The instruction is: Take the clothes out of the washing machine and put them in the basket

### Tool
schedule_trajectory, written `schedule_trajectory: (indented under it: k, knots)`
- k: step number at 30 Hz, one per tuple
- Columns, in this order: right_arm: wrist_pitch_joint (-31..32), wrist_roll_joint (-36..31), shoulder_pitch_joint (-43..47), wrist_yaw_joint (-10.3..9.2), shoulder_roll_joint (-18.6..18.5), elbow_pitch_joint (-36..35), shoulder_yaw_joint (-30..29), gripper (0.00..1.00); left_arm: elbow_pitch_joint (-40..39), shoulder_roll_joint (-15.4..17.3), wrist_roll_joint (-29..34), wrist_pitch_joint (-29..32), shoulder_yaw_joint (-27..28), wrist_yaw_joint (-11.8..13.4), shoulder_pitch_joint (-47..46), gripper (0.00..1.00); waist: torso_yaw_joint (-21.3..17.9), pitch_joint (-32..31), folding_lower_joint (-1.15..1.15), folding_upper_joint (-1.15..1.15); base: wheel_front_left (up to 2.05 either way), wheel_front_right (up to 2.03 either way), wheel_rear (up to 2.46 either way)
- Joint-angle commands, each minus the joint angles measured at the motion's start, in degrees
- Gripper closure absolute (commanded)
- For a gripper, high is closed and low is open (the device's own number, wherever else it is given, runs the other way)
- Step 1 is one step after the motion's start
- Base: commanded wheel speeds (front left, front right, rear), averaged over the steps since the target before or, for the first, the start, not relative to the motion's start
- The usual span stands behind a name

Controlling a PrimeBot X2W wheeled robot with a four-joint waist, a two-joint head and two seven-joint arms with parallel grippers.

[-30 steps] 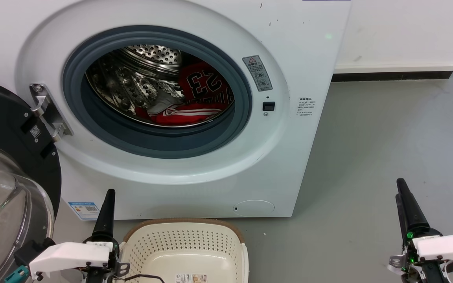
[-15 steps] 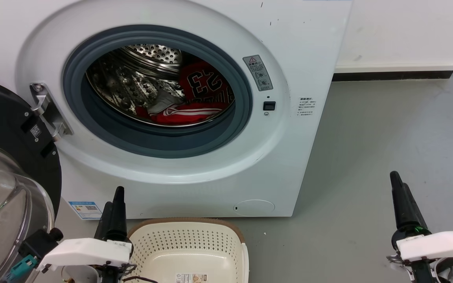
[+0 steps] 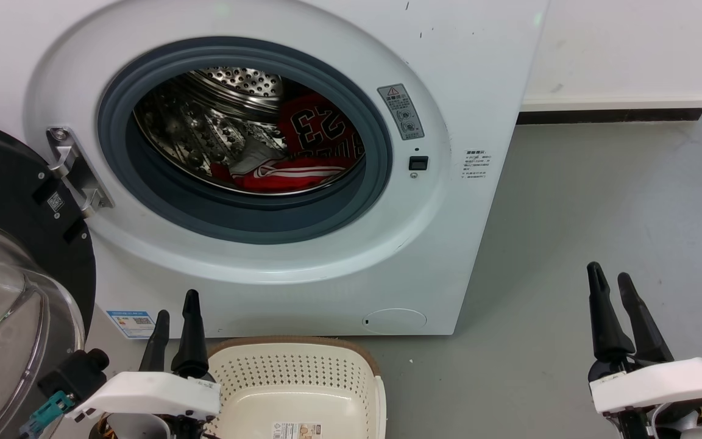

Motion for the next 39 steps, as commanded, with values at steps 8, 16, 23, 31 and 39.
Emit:
schedule_trajectory:
  k: [8, 16, 23, 31, 39]
  knots:
    - [-2.1, -9.99, 0.78, 0.0, -0.11, -2.61, 0.9, 0.0, -1.64, 0.18, 8.91, -2.13, -1.16, 1.08, 0.5, 0.0, 0.1, 0.11, 0.0, 0.0, 0.0, 0.0, 0.0]
    - [-3.41, -16.26, 1.57, 0.0, -0.1, -3.5, 0.68, 0.0, -2.25, 0.19, 14.6, -3.39, -1.63, 1.78, 1.11, 0.0, 0.13, 0.14, 0.0, 0.0, 0.0, 0.0, 0.0]
    - [-4.48, -20.93, 2.03, 0.0, -0.09, -4.44, 0.12, 0.0, -2.75, 0.21, 19.26, -4.45, -2.13, 2.25, 1.73, 0.0, 0.13, 0.17, 0.0, 0.0, 0.0, 0.0, 0.0]
    - [-5.54, -25.99, 2.72, 0.0, -0.09, -5.35, 0.42, 0.0, -3.42, 0.27, 24.07, -5.61, -2.81, 2.69, 2.24, 0.0, 0.05, 0.22, 0.0, 0.0, 0.0, 0.0, 0.0]
    - [-6.63, -30.18, 3.4, 0.0, -0.09, -6.13, 1.02, 0.0, -3.9, 0.35, 28.15, -6.61, -2.93, 2.89, 2.9, 0.0, 0.03, 0.21, 0.0, 0.0, 0.0, 0.0, 0.0]
